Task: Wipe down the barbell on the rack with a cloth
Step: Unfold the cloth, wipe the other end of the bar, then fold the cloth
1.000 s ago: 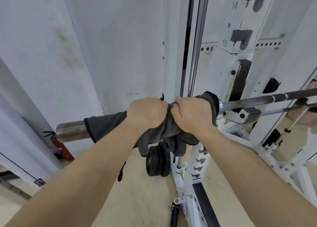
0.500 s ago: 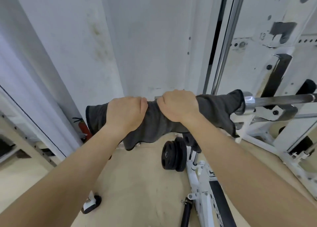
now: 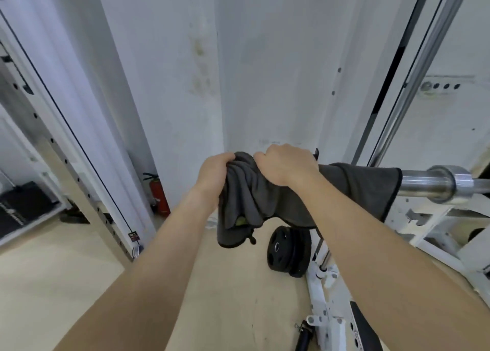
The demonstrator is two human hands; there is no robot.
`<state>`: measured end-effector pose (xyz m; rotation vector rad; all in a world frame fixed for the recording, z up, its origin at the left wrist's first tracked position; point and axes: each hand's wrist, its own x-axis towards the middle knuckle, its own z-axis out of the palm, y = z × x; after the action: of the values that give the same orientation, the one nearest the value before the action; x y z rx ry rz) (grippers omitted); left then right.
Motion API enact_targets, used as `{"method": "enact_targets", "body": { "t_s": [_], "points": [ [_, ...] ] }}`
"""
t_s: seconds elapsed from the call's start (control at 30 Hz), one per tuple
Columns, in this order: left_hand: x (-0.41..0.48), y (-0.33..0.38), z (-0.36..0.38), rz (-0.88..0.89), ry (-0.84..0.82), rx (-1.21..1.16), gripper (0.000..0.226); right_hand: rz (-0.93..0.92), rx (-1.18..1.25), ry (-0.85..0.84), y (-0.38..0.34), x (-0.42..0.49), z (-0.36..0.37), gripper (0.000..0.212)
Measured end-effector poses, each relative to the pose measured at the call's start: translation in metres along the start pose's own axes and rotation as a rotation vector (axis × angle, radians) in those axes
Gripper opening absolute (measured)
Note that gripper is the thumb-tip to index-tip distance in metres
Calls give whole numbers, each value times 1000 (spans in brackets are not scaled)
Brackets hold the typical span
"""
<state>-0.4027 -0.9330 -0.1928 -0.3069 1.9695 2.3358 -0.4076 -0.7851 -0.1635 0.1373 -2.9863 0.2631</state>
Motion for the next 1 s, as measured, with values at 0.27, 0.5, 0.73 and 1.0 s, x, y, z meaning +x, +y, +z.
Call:
{"method": "enact_targets", "body": {
  "t_s": [0.27,0.5,0.73,1.0],
  "points": [
    [-46,-56,6,419,304,132,33,-73,-40,330,-19,-6,20,45],
    [-41,-51,-12,498,296,136,28,-70,-54,345,-21,-13,22,43],
    [-54,-54,-26,518,314,158,25,-65,-78,369,-22,-15,25,43],
    [-55,-61,-20,530,280,291,28,-54,-96,369,-21,-16,24,42]
  ]
}}
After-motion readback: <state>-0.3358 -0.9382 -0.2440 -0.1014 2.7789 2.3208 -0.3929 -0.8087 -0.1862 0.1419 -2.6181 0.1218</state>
